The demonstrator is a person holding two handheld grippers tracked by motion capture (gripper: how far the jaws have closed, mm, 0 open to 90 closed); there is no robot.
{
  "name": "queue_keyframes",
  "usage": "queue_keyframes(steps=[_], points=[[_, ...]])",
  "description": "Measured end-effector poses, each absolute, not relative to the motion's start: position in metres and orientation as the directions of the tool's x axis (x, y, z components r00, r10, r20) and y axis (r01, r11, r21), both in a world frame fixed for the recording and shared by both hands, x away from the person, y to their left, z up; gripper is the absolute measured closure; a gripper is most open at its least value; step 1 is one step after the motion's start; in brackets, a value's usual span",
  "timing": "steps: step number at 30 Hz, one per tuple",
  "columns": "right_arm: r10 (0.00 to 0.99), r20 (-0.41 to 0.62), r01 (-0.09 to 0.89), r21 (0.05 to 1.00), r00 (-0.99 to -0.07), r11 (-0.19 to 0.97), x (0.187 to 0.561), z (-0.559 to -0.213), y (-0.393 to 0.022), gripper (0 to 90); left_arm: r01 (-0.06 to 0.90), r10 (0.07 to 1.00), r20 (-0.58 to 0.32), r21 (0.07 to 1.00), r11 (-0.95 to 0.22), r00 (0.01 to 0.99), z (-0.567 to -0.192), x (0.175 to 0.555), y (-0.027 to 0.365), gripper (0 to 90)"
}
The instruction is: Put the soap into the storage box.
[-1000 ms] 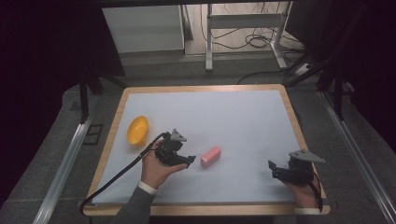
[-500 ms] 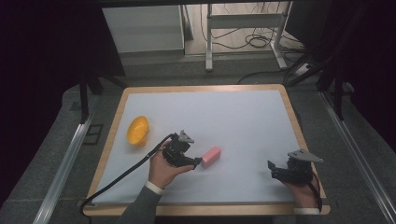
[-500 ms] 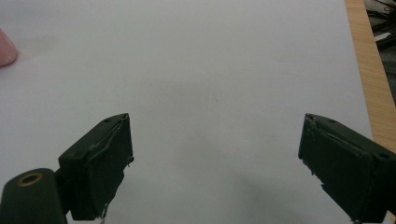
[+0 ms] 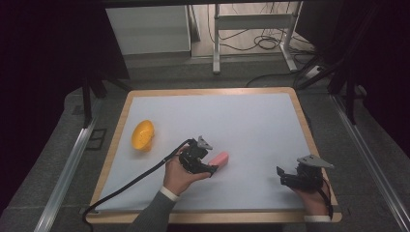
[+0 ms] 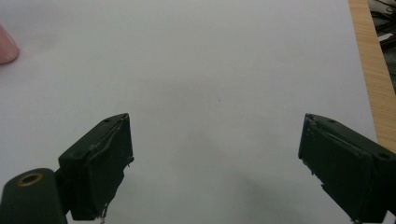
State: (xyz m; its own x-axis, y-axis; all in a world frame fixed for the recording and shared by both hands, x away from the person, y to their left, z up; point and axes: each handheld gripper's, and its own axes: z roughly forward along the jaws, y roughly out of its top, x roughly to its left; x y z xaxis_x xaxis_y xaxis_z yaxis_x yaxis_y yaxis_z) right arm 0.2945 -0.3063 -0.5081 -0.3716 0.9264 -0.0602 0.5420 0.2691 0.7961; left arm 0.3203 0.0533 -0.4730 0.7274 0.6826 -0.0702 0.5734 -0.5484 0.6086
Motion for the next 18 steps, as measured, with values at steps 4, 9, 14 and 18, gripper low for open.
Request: queue_keyframes(steps=[4,9,14,18], points=[[0.928,-0.057,0.545,0.795,-0.368,0.265,0.295,-0.508,-0.307,9.5,0.58,0.681,-0.074,0.594,-0.557,0.729,-0.479,0.324,0.05,29.9],[0.928,-0.063,0.545,0.794,-0.367,0.269,0.295,-0.509,-0.306,9.5,0.586,0.68,-0.084,0.59,-0.555,0.728,-0.482,0.325,0.048,29.9],[0.928,-0.064,0.552,0.788,-0.367,0.272,0.296,-0.511,-0.306,9.5,0.586,0.681,-0.054,0.56,-0.585,0.731,-0.486,0.328,0.038,28.3],[0.928,-0.068,0.552,0.787,-0.366,0.275,0.296,-0.511,-0.306,9.5,0.598,0.69,-0.064,0.561,-0.573,0.721,-0.488,0.334,0.032,28.6]])
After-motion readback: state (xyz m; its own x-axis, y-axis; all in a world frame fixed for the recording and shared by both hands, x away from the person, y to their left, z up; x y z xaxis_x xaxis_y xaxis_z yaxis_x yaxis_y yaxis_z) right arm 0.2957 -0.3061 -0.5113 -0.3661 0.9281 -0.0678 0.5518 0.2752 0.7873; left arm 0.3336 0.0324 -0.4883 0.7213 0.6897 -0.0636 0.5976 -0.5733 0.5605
